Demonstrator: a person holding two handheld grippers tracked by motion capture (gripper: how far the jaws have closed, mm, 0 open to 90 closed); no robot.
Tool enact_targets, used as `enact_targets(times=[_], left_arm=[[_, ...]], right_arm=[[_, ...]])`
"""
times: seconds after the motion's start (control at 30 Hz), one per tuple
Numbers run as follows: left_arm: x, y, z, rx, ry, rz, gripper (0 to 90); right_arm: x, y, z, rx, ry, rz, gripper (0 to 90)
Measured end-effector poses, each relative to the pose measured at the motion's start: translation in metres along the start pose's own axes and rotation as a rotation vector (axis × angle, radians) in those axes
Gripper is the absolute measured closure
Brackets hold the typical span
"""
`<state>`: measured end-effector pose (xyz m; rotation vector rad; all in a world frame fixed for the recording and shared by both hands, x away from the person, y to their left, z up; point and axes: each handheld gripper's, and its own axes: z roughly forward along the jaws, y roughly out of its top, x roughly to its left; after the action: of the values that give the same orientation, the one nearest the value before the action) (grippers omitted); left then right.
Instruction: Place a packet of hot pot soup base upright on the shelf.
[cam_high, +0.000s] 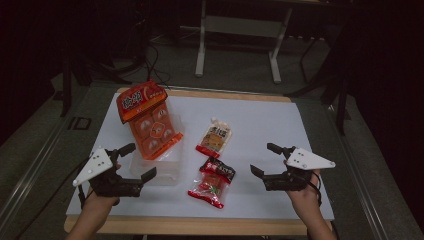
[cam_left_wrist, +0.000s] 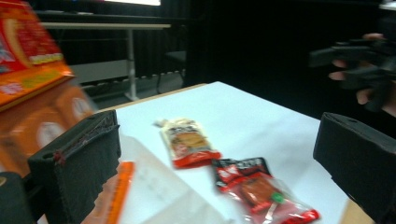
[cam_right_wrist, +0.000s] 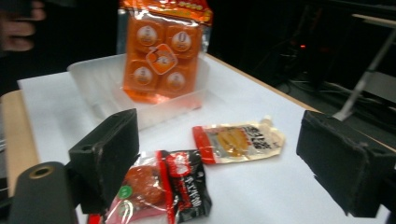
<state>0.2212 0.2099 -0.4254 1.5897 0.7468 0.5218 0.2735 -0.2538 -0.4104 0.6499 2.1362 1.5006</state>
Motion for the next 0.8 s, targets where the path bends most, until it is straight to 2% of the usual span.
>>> enact_targets(times=[0.13, 0.17, 0.2, 0.23, 0.33, 0.4, 0.43, 0.57, 0.6, 0.67, 0.73, 0.8], left_arm=[[-0.019, -0.005, -0.001, 0.010, -0.029, 0.040, 1.2], [-0.023, -0.007, -0.001, 0.011, -0.039, 0.047, 1.2], [-0.030, -0.012, -0.001, 0.015, -0.056, 0.059, 1.2], [-0.030, -0.012, -0.001, 0.015, -0.056, 0.059, 1.2], [-0.037, -0.024, 0.004, 0.013, -0.102, 0.019, 1.2], [-0.039, -0.029, 0.006, 0.017, -0.102, 0.014, 1.2], [-0.040, -0.032, 0.008, 0.014, -0.106, 0.006, 1.2], [-0.040, -0.041, 0.014, 0.012, -0.115, -0.010, 1.2], [-0.040, -0.043, 0.015, 0.008, -0.119, -0.004, 1.3], [-0.042, -0.047, 0.018, 0.009, -0.104, 0.028, 1.3], [-0.043, -0.050, 0.020, 0.029, -0.105, 0.047, 1.3], [-0.044, -0.053, 0.022, 0.020, -0.113, 0.065, 1.3]], right_arm=[[0.000, 0.000, 0.002, 0.012, 0.003, 0.022, 13.3], [0.000, -0.001, 0.003, 0.020, 0.010, 0.043, 13.3], [-0.001, -0.003, 0.007, 0.051, 0.031, 0.076, 12.9], [-0.001, -0.003, 0.007, 0.051, 0.031, 0.076, 12.9], [0.003, -0.006, 0.015, 0.074, 0.026, 0.068, 10.9], [0.006, -0.008, 0.019, 0.067, 0.023, 0.066, 10.8], [0.007, -0.008, 0.021, 0.062, 0.043, 0.073, 10.8], [0.009, -0.013, 0.032, 0.078, 0.062, 0.088, 13.6], [0.009, -0.017, 0.039, 0.092, 0.086, 0.107, 13.8], [0.009, -0.019, 0.041, 0.096, 0.086, 0.104, 14.4], [0.011, -0.022, 0.047, 0.120, 0.093, 0.094, 16.0], [0.011, -0.027, 0.056, 0.136, 0.107, 0.100, 20.2]])
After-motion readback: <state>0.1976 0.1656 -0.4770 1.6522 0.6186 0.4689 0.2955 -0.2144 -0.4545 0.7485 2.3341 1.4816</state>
